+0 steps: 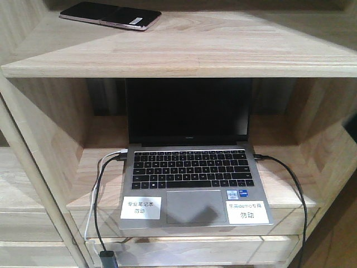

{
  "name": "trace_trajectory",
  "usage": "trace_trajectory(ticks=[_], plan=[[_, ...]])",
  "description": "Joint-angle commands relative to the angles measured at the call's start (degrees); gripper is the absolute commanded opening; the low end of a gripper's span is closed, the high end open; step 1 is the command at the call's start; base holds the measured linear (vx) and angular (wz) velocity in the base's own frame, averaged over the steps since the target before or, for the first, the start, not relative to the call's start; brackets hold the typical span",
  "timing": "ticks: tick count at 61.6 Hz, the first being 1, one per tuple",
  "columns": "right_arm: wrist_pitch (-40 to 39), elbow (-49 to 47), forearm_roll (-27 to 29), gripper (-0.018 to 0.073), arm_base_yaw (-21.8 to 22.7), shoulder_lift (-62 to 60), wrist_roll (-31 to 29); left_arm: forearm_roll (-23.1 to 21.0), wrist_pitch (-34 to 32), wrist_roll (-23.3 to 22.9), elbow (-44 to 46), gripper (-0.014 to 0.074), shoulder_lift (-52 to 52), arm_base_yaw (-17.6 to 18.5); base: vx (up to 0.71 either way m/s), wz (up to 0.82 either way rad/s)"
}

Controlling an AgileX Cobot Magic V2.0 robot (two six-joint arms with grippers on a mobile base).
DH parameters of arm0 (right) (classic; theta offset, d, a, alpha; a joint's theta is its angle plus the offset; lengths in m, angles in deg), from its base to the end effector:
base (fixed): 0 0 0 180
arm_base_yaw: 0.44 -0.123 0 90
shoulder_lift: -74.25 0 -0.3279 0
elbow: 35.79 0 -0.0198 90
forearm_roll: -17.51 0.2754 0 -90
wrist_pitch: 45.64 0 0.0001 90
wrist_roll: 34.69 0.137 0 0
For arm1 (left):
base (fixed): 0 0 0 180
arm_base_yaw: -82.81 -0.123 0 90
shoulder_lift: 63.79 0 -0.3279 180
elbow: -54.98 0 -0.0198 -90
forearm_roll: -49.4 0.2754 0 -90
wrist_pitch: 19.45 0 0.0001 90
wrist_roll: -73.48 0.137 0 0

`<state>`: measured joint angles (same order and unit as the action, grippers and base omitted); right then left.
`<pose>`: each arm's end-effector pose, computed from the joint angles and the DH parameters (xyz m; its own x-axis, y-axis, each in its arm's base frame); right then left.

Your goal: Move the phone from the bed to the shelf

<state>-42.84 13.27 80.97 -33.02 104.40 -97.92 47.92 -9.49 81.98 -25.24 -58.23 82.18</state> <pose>0.0964 0.0688 0.3813 0.1376 0.0921 -0.9862 -0.5748 0.8183 -0.0038 0.0831 0.0003 0.1810 -0.1000 0.1215 -0.9875 0.0058 0.9926 0.1215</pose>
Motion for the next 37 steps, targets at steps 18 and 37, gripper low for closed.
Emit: trace_trajectory(ticks=[18, 37], plan=[[-2.11, 0.33, 0.4, -0.001, 0.2, -4.8, -0.06, -0.52, -4.35, -0.33, 1.32, 0.0001, -0.25, -0.04, 0.0, 0.0], [-2.11, 0.33, 0.4, -0.001, 0.2, -4.78, -0.21, -0.52, -4.35, -0.33, 1.32, 0.0001, -0.25, -0.04, 0.0, 0.0]])
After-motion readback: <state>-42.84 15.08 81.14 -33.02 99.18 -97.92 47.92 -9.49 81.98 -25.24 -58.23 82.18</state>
